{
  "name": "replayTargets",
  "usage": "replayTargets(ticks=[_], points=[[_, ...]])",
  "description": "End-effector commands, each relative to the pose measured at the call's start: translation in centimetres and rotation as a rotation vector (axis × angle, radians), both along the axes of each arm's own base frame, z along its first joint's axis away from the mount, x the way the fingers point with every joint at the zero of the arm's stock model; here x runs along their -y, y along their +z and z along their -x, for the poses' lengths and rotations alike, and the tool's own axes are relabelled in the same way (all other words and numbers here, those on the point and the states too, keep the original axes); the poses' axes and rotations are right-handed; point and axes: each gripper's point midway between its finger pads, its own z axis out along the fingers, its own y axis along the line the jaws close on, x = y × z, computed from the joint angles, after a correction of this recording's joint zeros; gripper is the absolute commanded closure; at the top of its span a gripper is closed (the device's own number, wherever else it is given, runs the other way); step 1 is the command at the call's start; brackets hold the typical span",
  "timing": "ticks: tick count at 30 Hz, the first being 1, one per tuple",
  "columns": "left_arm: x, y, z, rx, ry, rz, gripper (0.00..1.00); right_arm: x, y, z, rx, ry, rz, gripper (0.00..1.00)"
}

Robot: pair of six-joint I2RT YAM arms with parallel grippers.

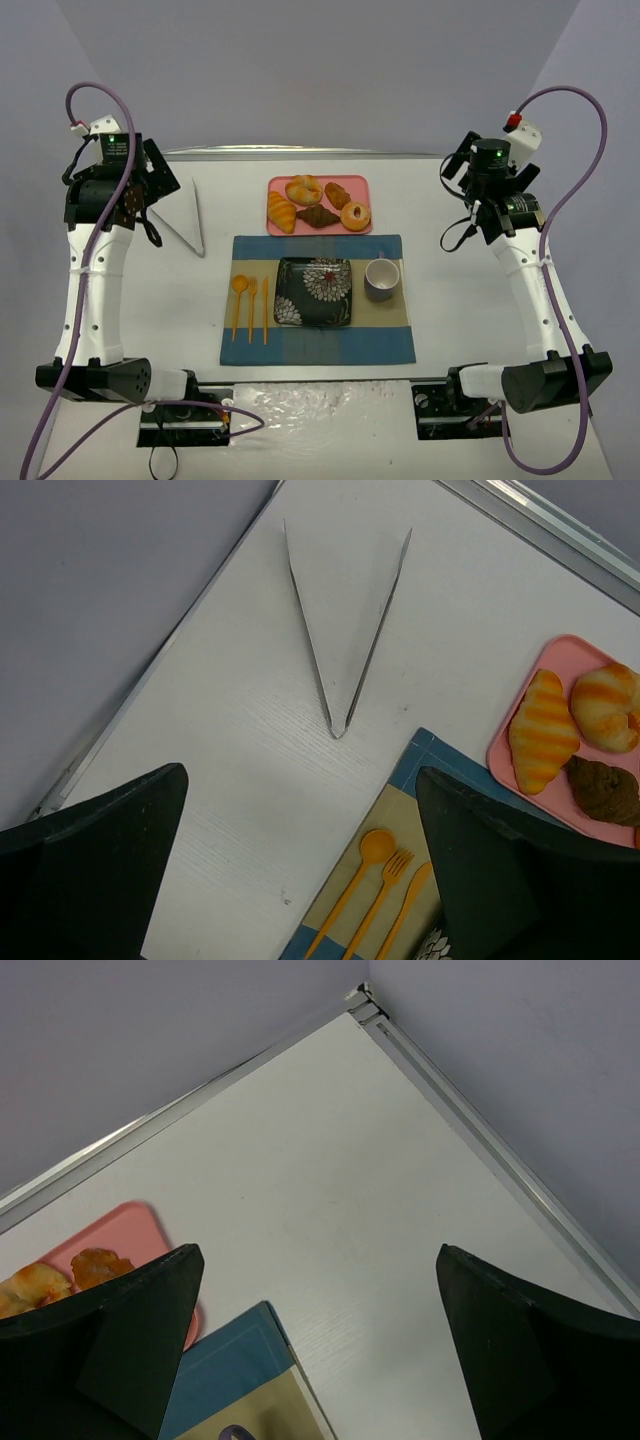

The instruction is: Place the bread

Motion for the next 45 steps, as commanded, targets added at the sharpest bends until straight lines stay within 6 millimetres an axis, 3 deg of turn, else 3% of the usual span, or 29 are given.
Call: replayTargets(ticks=[1, 8, 15, 18, 24, 31, 37, 45], points=[[-0.1, 1.4, -0.2, 0.044, 0.008, 0.002, 0.03, 2.1, 3.5, 0.8, 0.134, -0.149, -0.004, 0.0], [-0.7, 0.3, -0.7, 0.015, 0.035, -0.018, 0.03, 2.8, 6.0, 2.3, 0.231, -0.189, -0.044, 0.0], [-1.4, -2.4, -2.5, -0.079, 0.046, -0.001, 0.03, 2.2, 4.3, 1.2, 0.166, -0.128, -0.01, 0.0], [-2.4, -4.6, -4.5, -0.144, 0.023, -0.003, 0.03, 2.0, 3.9, 0.5, 0.147, -0.103, 0.011, 0.0], [-1.7, -9.5, -7.9, -0.282, -0.098, 0.004, 0.03, 1.6, 2.2, -1.2, 0.101, -0.071, 0.019, 0.0], [-0.8, -17.9, -12.2, -0.41, -0.216, 0.059, 0.03, 1.4, 0.2, -3.1, 0.049, -0.02, 0.004, 0.0], [-0.4, -20.9, -14.5, -0.403, -0.24, 0.106, 0.03, 1.7, -0.7, -3.7, 0.03, -0.014, 0.001, 0.0], [-1.2, -24.5, -15.2, -0.49, -0.208, 0.104, 0.03, 2.1, -1.3, -4.2, 0.017, -0.011, -0.004, 0.0]])
